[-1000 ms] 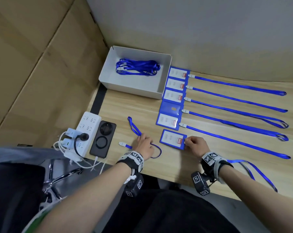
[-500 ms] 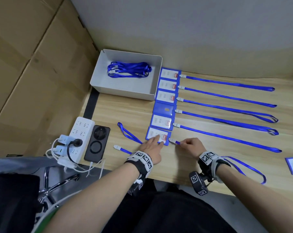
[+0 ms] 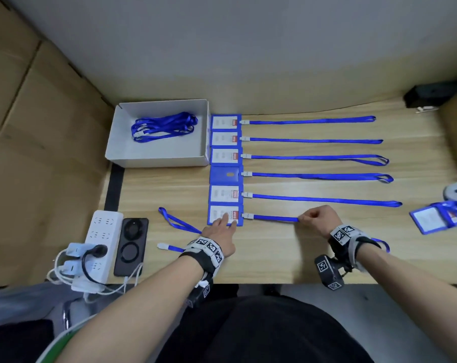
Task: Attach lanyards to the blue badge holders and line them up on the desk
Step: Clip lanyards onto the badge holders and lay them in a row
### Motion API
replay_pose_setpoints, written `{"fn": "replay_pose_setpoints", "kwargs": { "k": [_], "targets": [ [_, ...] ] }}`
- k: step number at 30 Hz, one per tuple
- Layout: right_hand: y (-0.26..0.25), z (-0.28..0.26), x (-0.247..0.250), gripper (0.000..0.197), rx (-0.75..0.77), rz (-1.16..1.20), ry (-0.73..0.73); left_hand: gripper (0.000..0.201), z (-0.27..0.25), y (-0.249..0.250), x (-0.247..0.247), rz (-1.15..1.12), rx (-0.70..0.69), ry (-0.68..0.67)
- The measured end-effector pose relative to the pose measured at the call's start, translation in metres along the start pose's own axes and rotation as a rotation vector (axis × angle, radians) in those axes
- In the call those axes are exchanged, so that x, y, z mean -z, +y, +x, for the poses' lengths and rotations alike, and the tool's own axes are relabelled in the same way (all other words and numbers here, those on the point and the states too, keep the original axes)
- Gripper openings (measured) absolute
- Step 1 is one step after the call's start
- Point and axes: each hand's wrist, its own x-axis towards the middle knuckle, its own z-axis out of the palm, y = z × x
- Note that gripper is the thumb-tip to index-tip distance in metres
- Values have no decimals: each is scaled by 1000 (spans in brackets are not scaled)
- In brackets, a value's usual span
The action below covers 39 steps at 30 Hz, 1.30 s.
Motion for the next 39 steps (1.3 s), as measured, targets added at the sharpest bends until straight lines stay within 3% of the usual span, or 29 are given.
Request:
{"fn": "replay_pose_setpoints", "kwargs": {
  "k": [14, 17, 21, 24, 27, 30, 35, 39],
  "targets": [
    [23, 1, 8, 22, -118, 19, 106, 61, 6, 10, 12, 2, 42, -13],
    [23, 1, 7, 21, -147, -16, 130, 46, 8, 15, 19, -63, 51, 43],
    [24, 1, 7, 22, -155, -22, 154, 41, 8, 28, 32, -28, 63, 183],
    [26, 3, 9, 21, -146, -32, 141, 37, 12, 56, 34, -1, -70, 268],
    [28, 5, 10, 21, -137, -51, 127, 48, 22, 96, 26, -30, -276, 237],
    [32, 7, 9, 18, -139, -62, 137, 70, 34, 127, 12, 22, -390, 220],
    [34, 8, 9, 15, -111, -63, 129, 81, 45, 142, -7, 107, -339, 157],
    [41, 8, 14, 14, -67, -39, 107, 79, 46, 144, -4, 131, -322, 126]
  ]
}}
